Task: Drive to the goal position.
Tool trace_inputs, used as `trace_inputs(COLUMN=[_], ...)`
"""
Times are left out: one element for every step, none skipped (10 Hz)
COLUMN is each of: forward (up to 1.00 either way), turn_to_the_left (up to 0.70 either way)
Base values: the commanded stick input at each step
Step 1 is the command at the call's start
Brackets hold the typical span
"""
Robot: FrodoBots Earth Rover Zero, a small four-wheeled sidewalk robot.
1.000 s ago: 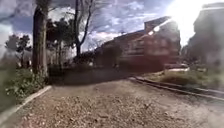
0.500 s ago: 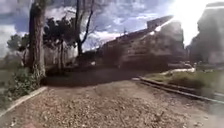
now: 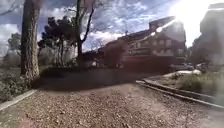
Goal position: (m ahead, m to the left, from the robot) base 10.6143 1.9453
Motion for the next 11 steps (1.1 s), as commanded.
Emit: trace_inputs(forward=[0.0,0.0,0.0,0.38,0.7,0.7,0.7,0.7,0.7,0.7,0.7], turn_to_the_left=[0.0,0.0,0.0,0.0,0.0,0.0,0.0,0.0,0.0,0.0,0.0])
